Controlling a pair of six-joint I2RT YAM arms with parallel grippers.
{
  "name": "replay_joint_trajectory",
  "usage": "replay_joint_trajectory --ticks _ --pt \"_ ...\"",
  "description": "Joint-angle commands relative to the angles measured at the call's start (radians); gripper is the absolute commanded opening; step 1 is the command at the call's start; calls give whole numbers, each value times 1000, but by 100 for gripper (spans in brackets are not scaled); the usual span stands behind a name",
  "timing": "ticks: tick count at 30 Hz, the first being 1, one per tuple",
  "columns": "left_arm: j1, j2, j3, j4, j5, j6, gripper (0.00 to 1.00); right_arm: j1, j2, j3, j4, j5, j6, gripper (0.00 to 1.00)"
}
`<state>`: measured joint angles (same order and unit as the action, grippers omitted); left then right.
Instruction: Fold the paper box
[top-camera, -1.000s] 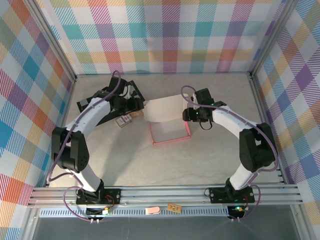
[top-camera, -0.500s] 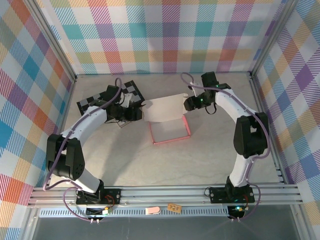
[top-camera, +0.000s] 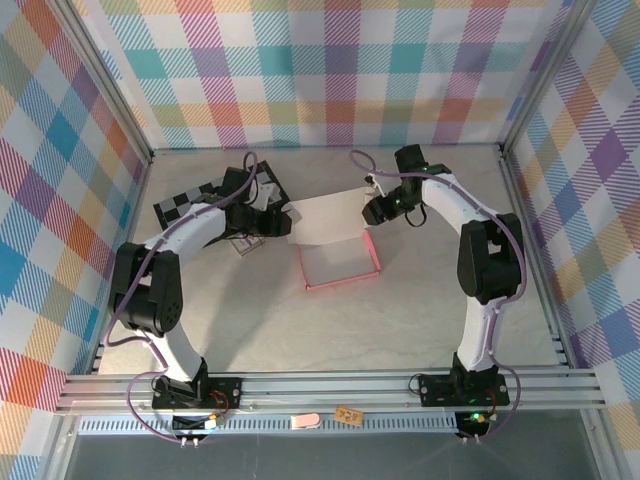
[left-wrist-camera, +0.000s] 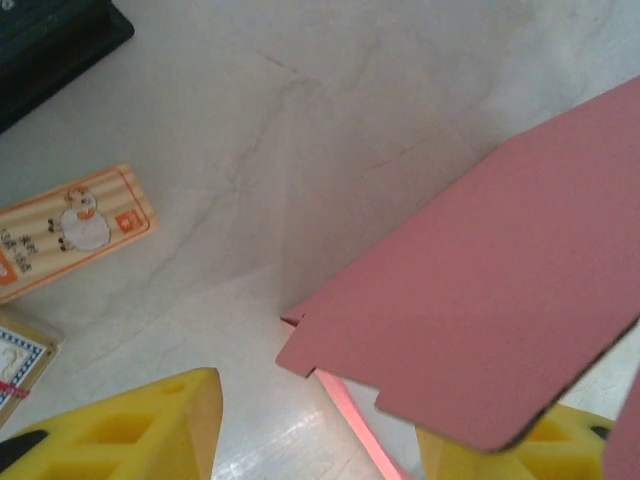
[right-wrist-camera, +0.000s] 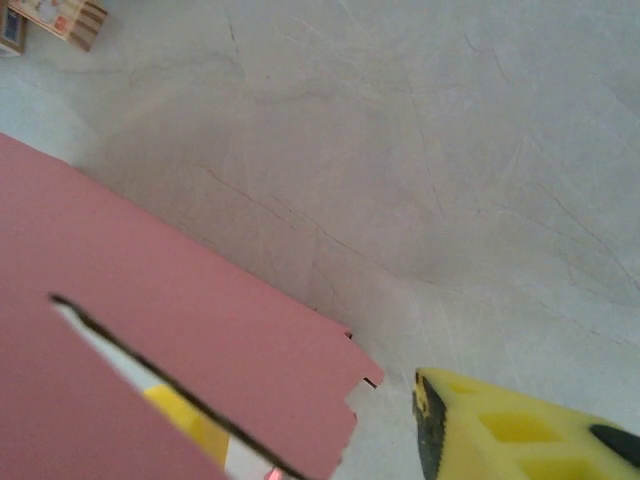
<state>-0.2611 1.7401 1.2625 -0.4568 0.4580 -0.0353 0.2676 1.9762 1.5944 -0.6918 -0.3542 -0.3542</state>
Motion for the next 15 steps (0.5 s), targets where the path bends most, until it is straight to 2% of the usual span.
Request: replay_joint_trajectory --ticks 1,5,15 --pt "-18 14 33 31 31 12 50 3 15 27 -24 -52 -23 47" --pt "-42 35 51 32 2 -8 44 3 10 20 -22 -51 -7 38" --pt "-67 33 55 32 -110 -43 14 16 -3 2 19 -25 29 24"
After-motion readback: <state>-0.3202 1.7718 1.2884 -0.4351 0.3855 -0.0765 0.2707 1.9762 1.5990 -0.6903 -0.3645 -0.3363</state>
